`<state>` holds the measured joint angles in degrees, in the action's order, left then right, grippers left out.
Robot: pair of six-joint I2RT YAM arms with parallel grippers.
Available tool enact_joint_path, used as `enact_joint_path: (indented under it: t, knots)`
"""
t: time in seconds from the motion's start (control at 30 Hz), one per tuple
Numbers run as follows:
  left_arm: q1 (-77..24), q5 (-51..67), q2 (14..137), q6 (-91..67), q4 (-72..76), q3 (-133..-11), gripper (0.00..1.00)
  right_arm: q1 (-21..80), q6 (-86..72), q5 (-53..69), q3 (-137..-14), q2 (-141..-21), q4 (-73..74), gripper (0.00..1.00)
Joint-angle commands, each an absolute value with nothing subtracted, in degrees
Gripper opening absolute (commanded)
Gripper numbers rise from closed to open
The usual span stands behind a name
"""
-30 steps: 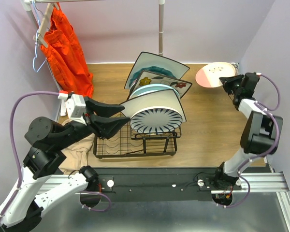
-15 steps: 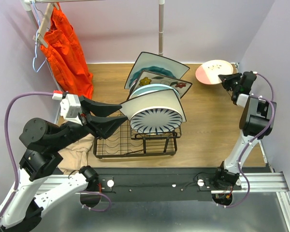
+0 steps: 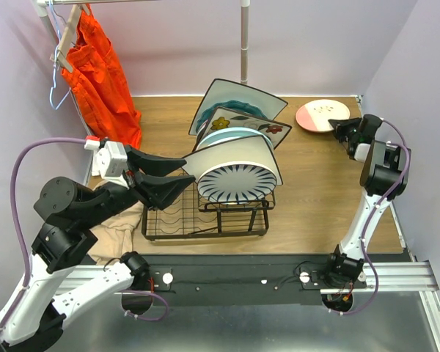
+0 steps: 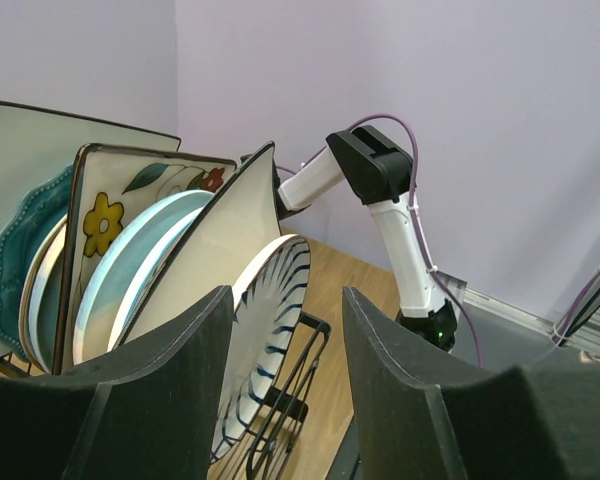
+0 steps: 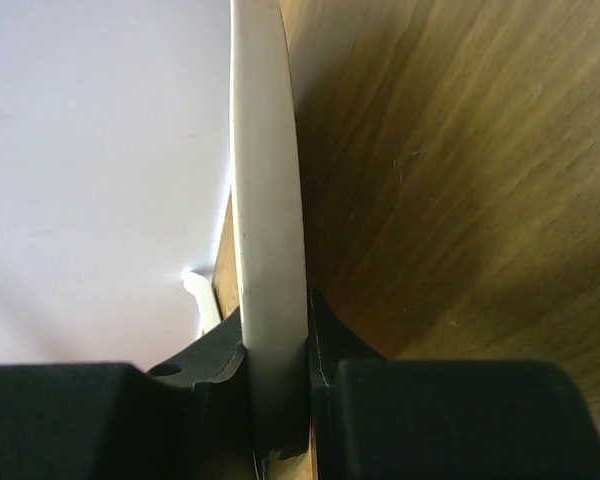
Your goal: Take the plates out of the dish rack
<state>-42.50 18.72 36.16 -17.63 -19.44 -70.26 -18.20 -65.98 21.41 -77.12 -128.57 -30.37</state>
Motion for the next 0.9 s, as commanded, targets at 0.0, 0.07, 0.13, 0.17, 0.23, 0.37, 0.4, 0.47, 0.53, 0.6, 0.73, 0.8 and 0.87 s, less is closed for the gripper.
enact_joint_path:
  t: [0.0,0.07,0.13,0.17,0.23,0.37,0.4,0.47,0.53,0.6,0.73,0.8,0.87]
  knots:
    - [-42.7,17.7,36.8,-17.3,-19.9,-69.7,0.57,-19.2,-66.2,18.6,-79.9,-128.8,-35.4,0.2]
    - [-42.8,17.6,36.9,-17.2,-20.0,-69.8,0.57,-19.9,-65.9,18.4,-80.8,-129.5,-33.8,0.21]
    - [-42.7,17.5,36.9,-17.1,-20.1,-69.8,0.57,-20.3,-65.4,18.1,-82.6,-130.2,-31.6,0.26]
    - [-42.7,17.4,36.9,-17.2,-20.2,-69.8,0.57,-20.6,-65.1,18.1,-83.5,-131.1,-30.4,0.29]
    - [-42.7,17.5,36.9,-17.2,-20.2,-69.8,0.57,-20.7,-64.2,18.5,-85.7,-132.0,-28.2,0.37]
    - [-42.7,17.1,37.5,-17.0,-20.5,-70.0,0.57,-21.2,-62.9,17.6,-86.7,-132.3,-26.5,0.43]
    - [-42.7,17.1,37.6,-16.9,-20.6,-70.0,0.57,-21.4,-61.9,17.0,-87.2,-132.4,-25.5,0.44]
    - [-42.7,17.0,37.6,-16.9,-20.7,-70.1,0.57,-21.5,-60.4,16.3,-89.0,-132.6,-21.6,0.45]
    - [-42.8,16.8,37.6,-16.7,-20.7,-70.1,0.57,-22.0,-58.2,14.8,-90.4,-132.8,-17.8,0.46]
    - [-42.7,16.7,37.7,-16.7,-20.7,-70.1,0.57,-22.7,-56.8,13.0,-91.1,-132.6,-16.6,0.47]
    - [-42.7,16.8,37.8,-16.6,-20.8,-70.2,0.57,-23.4,-54.1,11.0,-93.2,-132.7,-12.2,0.5]
    - [-42.7,16.7,38.0,-16.5,-20.8,-70.3,0.58,-23.5,-52.3,8.7,-94.3,-133.0,-10.1,0.5]
    - [-42.8,16.6,37.9,-16.5,-20.7,-70.3,0.58,-23.6,-51.7,7.7,-94.5,-132.9,-9.1,0.51]
